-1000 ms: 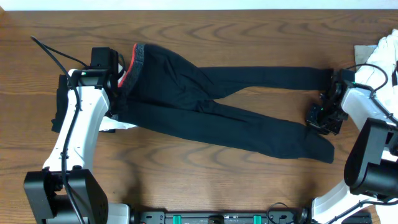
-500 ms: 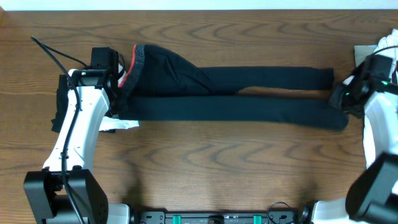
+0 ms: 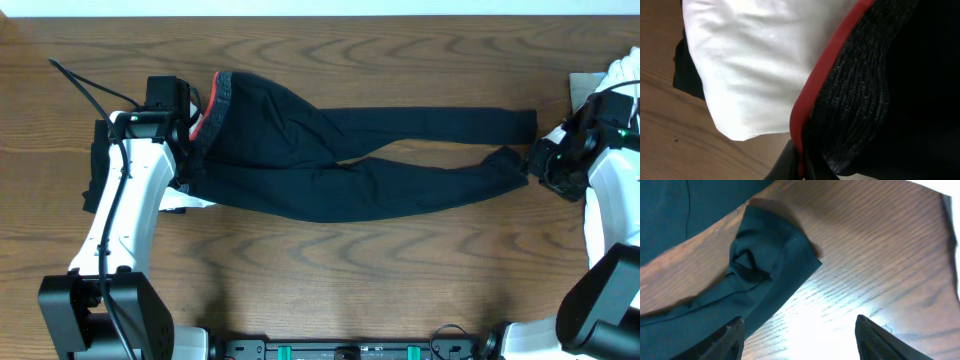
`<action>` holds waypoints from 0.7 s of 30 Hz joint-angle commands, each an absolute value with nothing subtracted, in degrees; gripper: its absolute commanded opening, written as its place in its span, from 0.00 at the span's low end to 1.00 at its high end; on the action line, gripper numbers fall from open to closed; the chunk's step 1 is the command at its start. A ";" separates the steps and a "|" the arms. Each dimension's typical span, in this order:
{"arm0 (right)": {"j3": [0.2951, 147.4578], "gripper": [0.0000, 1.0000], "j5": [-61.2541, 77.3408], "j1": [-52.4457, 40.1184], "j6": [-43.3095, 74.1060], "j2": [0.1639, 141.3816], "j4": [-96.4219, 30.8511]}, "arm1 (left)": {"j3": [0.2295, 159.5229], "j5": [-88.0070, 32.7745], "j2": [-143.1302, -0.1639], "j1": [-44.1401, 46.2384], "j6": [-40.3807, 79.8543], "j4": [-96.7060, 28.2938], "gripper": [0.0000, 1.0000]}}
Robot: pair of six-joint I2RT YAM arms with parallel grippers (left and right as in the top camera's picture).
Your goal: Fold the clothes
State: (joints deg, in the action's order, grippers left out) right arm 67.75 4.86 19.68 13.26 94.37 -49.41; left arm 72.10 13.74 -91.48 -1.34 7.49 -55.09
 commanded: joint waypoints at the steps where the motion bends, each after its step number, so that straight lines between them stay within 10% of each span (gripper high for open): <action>1: 67.33 0.69 6.98 20.58 14.31 95.74 -47.81 | 72.90 15.05 -90.43 -1.69 7.86 -55.13 0.06; 17: 67.33 0.50 8.49 20.64 14.61 109.36 -38.44 | 72.90 15.03 -90.43 -1.69 7.84 -55.00 0.06; 21: 67.33 0.13 8.32 20.71 14.59 110.17 -37.91 | 72.90 15.03 -90.43 -1.69 7.84 -54.96 0.06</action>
State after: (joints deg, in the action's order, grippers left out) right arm 67.68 8.93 19.68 14.28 109.34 -38.09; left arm 72.10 13.72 -91.48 -1.34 7.49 -55.07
